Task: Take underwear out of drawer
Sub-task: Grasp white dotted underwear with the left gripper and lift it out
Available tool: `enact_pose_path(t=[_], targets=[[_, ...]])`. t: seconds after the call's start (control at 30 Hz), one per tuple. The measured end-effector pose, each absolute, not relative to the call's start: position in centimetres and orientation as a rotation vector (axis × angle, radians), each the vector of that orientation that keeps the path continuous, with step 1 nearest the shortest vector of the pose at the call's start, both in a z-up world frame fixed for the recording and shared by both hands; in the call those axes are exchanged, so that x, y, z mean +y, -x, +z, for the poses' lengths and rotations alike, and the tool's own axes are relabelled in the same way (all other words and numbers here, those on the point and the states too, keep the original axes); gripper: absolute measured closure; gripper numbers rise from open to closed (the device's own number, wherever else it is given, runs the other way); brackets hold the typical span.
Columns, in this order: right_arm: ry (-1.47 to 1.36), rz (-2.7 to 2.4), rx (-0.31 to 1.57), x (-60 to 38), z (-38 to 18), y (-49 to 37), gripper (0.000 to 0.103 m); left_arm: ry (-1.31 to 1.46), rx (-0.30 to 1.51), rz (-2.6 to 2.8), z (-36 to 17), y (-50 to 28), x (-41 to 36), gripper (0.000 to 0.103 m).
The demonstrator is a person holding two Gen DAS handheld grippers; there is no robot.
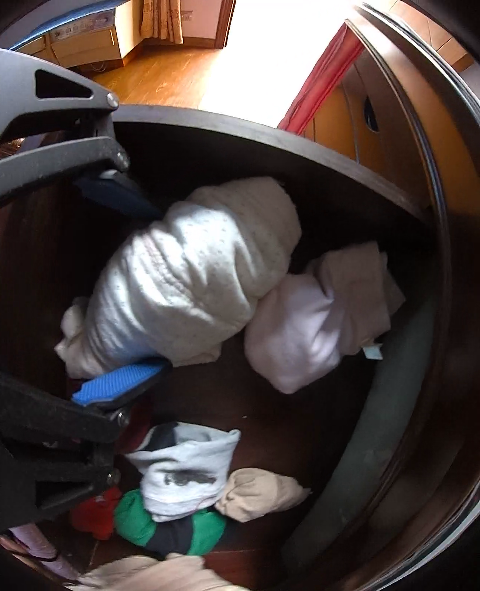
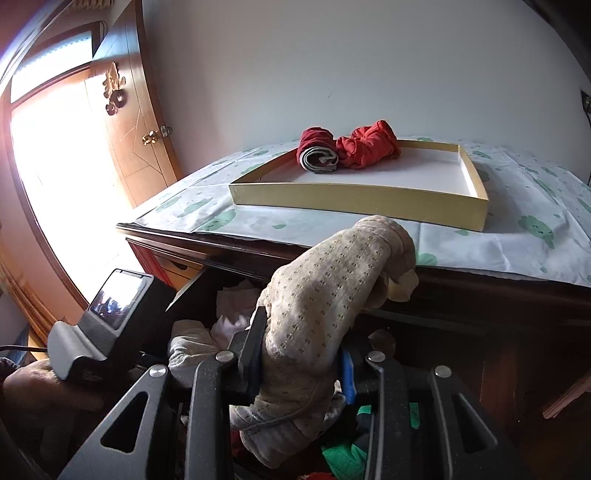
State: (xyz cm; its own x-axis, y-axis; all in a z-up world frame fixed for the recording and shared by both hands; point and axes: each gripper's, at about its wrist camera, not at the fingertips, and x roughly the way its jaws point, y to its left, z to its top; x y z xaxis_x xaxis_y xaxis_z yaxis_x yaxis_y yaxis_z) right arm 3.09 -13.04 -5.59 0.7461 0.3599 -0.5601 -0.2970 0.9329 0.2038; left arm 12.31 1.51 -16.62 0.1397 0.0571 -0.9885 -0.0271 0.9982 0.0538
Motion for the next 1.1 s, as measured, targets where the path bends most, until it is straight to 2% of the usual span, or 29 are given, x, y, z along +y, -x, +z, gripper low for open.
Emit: enact_pose_path(t=[0.07,0.1,0.13,0.17,0.33,0.57,0.8,1.1], targets=[[-0.108,0.360,0.633,-13.3,-5.7,-3.1,0.068,-0.058,1.413,0.086,-16.8,-12.5,1.0,0.023],[-0.112,0.360,0.634,-13.5,-5.7,-3.0,0.068,-0.075,1.401,0.093,-16.9,-12.5,0.7,0.026],[-0.118,0.359,0.636,-13.6,-5.8,-3.1,0.068,-0.070,1.384,0.077,-16.8,-12.5,0.6,0.044],[-0.122,0.357,0.637,-13.6,-5.8,-3.1,0.068,-0.014,1.367,0.010,-16.8,-12.4,0.5,0.058],[-0.132,0.340,0.629,-14.0,-5.4,-3.1,0.068,0.039,1.352,-0.094,-17.0,-11.9,1.1,0.067],[-0.148,0.323,0.581,-14.6,-3.6,-2.6,0.068,0.075,1.264,-0.185,-13.6,-10.2,2.3,0.069],[-0.103,0.307,0.496,-14.9,-0.1,-1.7,0.068,-0.017,1.056,-0.252,-6.2,-8.9,4.1,0.069],[-0.027,0.241,0.429,-16.2,3.5,-2.7,0.068,-0.069,0.783,-0.371,2.9,-11.3,1.5,0.068]])
